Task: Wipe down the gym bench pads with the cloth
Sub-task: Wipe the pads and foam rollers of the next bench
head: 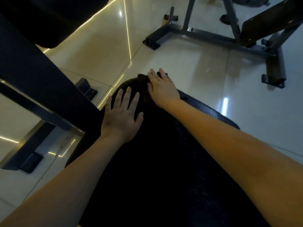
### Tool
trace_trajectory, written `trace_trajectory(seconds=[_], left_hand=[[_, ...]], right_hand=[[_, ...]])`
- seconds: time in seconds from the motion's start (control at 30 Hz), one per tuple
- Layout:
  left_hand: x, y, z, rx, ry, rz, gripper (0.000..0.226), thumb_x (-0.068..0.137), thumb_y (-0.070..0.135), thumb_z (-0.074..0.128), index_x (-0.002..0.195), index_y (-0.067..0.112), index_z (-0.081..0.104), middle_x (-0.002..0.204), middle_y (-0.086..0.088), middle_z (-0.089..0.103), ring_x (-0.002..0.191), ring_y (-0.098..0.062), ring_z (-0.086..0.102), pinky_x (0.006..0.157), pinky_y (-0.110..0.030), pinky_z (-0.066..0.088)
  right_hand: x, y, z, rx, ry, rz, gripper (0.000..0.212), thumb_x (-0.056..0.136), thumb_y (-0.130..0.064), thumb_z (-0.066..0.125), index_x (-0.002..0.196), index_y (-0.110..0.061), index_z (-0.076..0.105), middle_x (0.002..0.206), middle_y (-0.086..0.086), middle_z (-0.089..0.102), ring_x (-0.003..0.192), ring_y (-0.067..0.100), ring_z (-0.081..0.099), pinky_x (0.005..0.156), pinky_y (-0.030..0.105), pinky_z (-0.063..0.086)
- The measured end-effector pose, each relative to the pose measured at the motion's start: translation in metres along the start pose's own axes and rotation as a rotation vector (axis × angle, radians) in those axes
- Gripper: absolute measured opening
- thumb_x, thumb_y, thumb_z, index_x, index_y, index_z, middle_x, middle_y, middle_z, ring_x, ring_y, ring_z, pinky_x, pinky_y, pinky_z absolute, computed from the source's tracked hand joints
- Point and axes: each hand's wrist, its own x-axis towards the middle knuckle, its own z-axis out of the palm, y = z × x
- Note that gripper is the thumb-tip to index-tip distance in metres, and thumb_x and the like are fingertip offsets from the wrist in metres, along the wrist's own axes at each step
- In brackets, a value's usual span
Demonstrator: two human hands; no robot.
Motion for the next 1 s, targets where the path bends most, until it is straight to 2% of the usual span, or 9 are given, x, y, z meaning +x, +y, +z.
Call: trace_trajectory(seconds=[0.17,0.27,0.37,0.5,0.63,0.73,0.87,1.0], left_hand=[[-0.002,-0.002,-0.002,-0.018,-0.001,-0.001,0.066,0.099,0.055,0.015,0.158,0.028,0.0,0.166,-0.001,-0.007,0.152,-0.021,-0.008,0.122,-0.046,-0.002],[-0.003,-0.001,-0.002,-0.021,0.005,-0.001,0.065,0.1,0.054,0.017,0.158,0.027,0.002,0.166,-0.001,-0.005,0.152,-0.022,-0.006,0.122,-0.046,-0.002],[-0.005,0.0,-0.004,-0.034,0.015,0.001,0.065,0.101,0.052,0.018,0.158,0.026,0.002,0.166,-0.002,-0.004,0.152,-0.022,-0.006,0.122,-0.046,-0.002],[-0.005,0.001,-0.006,-0.008,-0.002,-0.005,0.065,0.101,0.052,0.013,0.158,0.025,-0.004,0.166,-0.003,-0.01,0.152,-0.022,-0.01,0.122,-0.046,-0.005],[-0.004,0.003,-0.003,-0.004,0.005,-0.013,0.065,0.101,0.053,0.013,0.157,0.026,-0.006,0.165,-0.003,-0.012,0.152,-0.022,-0.011,0.121,-0.046,-0.006],[-0.002,0.002,-0.001,0.01,0.021,-0.02,0.065,0.099,0.053,0.007,0.157,0.026,-0.006,0.165,-0.004,-0.012,0.152,-0.023,-0.011,0.122,-0.047,-0.004],[-0.003,0.001,-0.004,-0.001,-0.01,-0.004,0.066,0.1,0.054,0.011,0.157,0.026,-0.007,0.165,-0.004,-0.013,0.152,-0.023,-0.012,0.122,-0.049,-0.003],[-0.003,-0.001,-0.006,-0.011,-0.015,0.017,0.066,0.099,0.056,0.007,0.157,0.027,-0.005,0.165,-0.003,-0.011,0.152,-0.022,-0.011,0.123,-0.047,-0.003]], right_hand=[[-0.022,0.002,-0.003,0.024,-0.04,-0.039,0.052,0.106,-0.033,0.025,0.155,-0.015,0.016,0.163,0.001,0.012,0.15,0.023,0.0,0.121,0.038,0.002],[-0.081,0.016,0.0,0.003,-0.042,-0.076,0.054,0.105,-0.036,0.027,0.155,-0.017,0.017,0.163,-0.002,0.011,0.15,0.018,-0.003,0.123,0.038,0.002],[-0.162,0.036,0.008,0.011,-0.027,-0.116,0.057,0.101,-0.045,0.019,0.154,-0.021,0.019,0.161,-0.008,0.012,0.148,0.011,-0.007,0.12,0.033,-0.001],[-0.214,0.053,0.015,-0.032,-0.018,-0.135,0.054,0.104,-0.048,0.015,0.152,-0.024,0.023,0.159,-0.007,0.022,0.15,0.01,-0.001,0.118,0.043,0.009],[-0.171,0.044,0.014,-0.034,-0.01,-0.19,0.056,0.103,-0.049,0.014,0.152,-0.021,0.018,0.16,-0.006,0.018,0.15,0.016,-0.001,0.119,0.041,0.009],[-0.101,0.026,0.011,-0.021,-0.011,-0.142,0.057,0.102,-0.044,0.018,0.154,-0.02,0.015,0.161,-0.006,0.01,0.149,0.017,-0.005,0.123,0.039,0.004],[-0.015,0.006,0.007,-0.009,0.012,-0.08,0.051,0.106,-0.036,0.024,0.154,-0.019,0.022,0.162,-0.002,0.016,0.15,0.023,0.004,0.122,0.041,0.006],[0.011,0.002,0.005,0.0,0.017,-0.029,0.051,0.106,-0.038,0.024,0.153,-0.021,0.024,0.162,-0.002,0.018,0.15,0.024,0.007,0.122,0.043,0.011]])
